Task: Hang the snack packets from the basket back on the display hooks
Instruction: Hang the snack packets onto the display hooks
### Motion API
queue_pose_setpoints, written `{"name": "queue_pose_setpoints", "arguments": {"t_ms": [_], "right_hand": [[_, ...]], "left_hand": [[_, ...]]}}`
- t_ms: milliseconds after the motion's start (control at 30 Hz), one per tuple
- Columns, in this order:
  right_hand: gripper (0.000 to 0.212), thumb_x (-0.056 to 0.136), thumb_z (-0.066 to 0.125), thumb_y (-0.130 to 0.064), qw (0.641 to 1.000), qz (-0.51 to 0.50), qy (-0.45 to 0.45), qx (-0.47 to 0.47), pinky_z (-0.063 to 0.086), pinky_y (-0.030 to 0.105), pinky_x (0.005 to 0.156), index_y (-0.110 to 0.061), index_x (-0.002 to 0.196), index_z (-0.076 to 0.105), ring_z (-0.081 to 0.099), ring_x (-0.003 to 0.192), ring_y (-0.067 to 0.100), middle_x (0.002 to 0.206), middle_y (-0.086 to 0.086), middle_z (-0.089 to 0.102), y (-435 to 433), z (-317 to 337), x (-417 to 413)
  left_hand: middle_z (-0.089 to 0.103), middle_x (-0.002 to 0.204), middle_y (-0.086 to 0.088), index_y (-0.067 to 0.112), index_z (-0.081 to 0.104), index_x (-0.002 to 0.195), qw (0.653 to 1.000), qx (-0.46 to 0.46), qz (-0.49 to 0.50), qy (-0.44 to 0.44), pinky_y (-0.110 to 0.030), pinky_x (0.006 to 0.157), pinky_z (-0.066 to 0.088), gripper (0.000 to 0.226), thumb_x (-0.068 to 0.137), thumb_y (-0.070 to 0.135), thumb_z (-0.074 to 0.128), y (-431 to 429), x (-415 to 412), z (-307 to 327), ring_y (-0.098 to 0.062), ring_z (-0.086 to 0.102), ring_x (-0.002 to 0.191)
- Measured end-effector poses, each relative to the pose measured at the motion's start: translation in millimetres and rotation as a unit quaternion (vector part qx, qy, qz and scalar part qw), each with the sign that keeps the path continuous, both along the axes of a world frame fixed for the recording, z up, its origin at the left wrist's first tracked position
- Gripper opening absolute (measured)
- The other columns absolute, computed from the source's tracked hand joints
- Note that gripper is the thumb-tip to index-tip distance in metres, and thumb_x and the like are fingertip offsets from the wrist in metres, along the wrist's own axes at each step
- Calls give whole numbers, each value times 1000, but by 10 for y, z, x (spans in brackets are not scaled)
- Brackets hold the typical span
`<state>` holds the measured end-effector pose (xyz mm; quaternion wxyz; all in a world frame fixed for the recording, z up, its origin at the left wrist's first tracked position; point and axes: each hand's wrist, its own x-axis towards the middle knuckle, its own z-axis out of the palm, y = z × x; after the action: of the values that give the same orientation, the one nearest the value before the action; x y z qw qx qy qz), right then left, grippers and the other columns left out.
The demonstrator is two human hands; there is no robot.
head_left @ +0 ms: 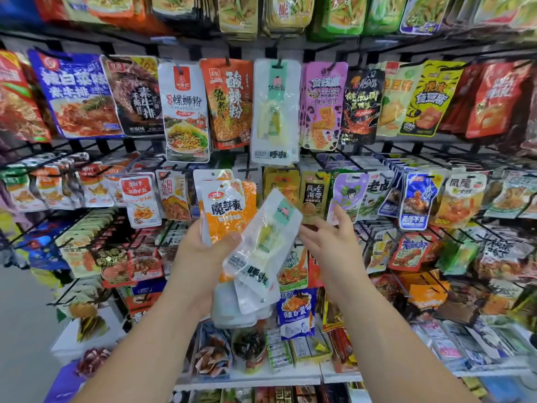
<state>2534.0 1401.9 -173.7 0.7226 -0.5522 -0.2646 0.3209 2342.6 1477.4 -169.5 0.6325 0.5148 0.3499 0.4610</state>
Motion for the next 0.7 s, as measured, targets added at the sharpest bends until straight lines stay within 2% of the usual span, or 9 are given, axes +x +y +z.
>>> {"name": "queue_pose_setpoints", "arguments": {"t_ms": [67,100,167,267,367,467,600,667,700], "right_hand": [[62,101,54,1,985,13,169,39,60,34,75,-11,157,30,76,93,24,114,20,69,93,100,35],[50,101,58,-5,979,20,198,41,61,36,71,-2,148,43,76,89,26,108,19,73,146,164,48],[28,101,62,-14,978,27,202,34,61,38,69,0,125,63,75,84,25,104,16,76,235,259,57],[11,102,63,-14,994,6,113,3,58,44,78,-7,110,67,72,82,27,102,16,75,339,346,36],[6,102,63,-19,1000,-3,13,-5,58,52,84,-13,103,65,70,89,32,108,19,73,430,450,33],[7,99,66,-26,996,-16,-84,4,59,55,84,-20,96,67,73,94,34,106,14,75,561,683,90],[9,99,67,-16,986,-20,-157,49,63,39,68,-7,97,67,73,78,22,97,14,74,711,1215,198],[9,98,68,-11,983,-19,-171,62,56,26,50,-2,98,68,70,61,11,81,5,73,783,1460,233],[9,97,69,-10,982,-18,-175,68,53,24,48,-1,98,70,70,58,10,76,2,73,832,1563,247]], "left_hand": [[76,123,3,27,65,130,1000,23,3,18,-38,84,63,43,91,19,80,-8,-15,66,-19,74,109],[72,131,4,31,64,133,999,34,1,35,-47,96,59,53,84,30,84,-15,-18,101,-22,70,119],[73,129,5,32,66,129,998,50,-3,45,-57,104,53,49,84,30,84,-13,-30,140,-24,68,121],[78,116,4,28,69,121,997,59,2,39,-56,101,55,31,95,12,75,12,-30,164,-22,74,109],[79,114,5,27,68,124,998,53,15,13,-51,99,57,32,97,11,72,42,-14,192,-21,75,108],[80,110,2,23,67,125,999,43,28,-11,-47,91,60,30,98,11,71,106,6,241,-23,76,103],[80,105,10,32,66,120,996,61,55,-38,-28,75,61,30,96,17,73,248,-12,342,-12,77,96],[80,106,7,32,67,120,996,58,60,-44,-38,85,62,30,96,17,74,313,-39,388,-15,77,98],[80,108,6,31,67,121,996,56,59,-42,-46,91,61,30,95,17,74,329,-53,418,-18,77,100]]}}
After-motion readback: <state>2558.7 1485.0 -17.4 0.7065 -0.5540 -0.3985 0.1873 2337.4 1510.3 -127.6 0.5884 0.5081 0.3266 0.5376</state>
